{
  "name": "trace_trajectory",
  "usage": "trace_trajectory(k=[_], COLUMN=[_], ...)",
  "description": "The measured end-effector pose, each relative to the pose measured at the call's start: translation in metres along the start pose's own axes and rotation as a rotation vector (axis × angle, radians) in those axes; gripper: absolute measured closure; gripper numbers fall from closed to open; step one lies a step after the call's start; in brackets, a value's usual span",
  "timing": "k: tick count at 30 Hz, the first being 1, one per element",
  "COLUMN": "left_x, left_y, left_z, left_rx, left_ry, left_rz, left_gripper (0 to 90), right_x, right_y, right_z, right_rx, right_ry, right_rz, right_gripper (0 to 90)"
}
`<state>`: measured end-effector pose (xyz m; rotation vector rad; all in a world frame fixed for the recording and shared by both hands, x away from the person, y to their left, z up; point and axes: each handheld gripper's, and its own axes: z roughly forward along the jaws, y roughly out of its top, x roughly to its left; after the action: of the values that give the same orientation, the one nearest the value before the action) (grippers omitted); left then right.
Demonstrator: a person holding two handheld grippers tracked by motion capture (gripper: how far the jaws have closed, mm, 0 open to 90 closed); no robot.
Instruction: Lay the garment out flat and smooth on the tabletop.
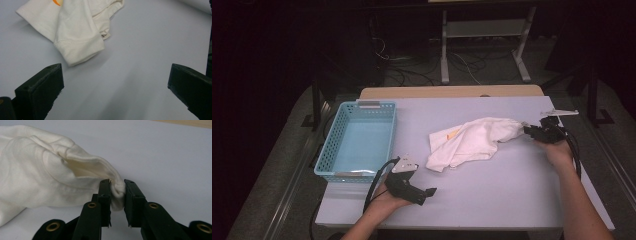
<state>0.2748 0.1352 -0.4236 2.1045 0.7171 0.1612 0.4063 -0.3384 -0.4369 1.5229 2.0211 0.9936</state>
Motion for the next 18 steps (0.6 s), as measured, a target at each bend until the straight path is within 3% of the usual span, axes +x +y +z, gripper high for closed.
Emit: trace_trajectory(k=[12, 18], left_x=[0.0001, -0.0005], left_y=[0.0000, 0.0001], left_z=[-0.0001, -0.0001], left_rx=[0.003, 0.004], left_ry=[0.003, 0.001], left_rz=[0.001, 0.005], left_gripper=[0.0, 0.0], right_x=[-0.0034, -0.0039], right_y=[-0.0004, 0.0013], right_z=[0.0004, -0.0061], right_rx=[-0.004, -0.024], right_ry=[-0.019, -0.010], right_rz=[0.018, 0.027], right_gripper=[76.5, 62.9])
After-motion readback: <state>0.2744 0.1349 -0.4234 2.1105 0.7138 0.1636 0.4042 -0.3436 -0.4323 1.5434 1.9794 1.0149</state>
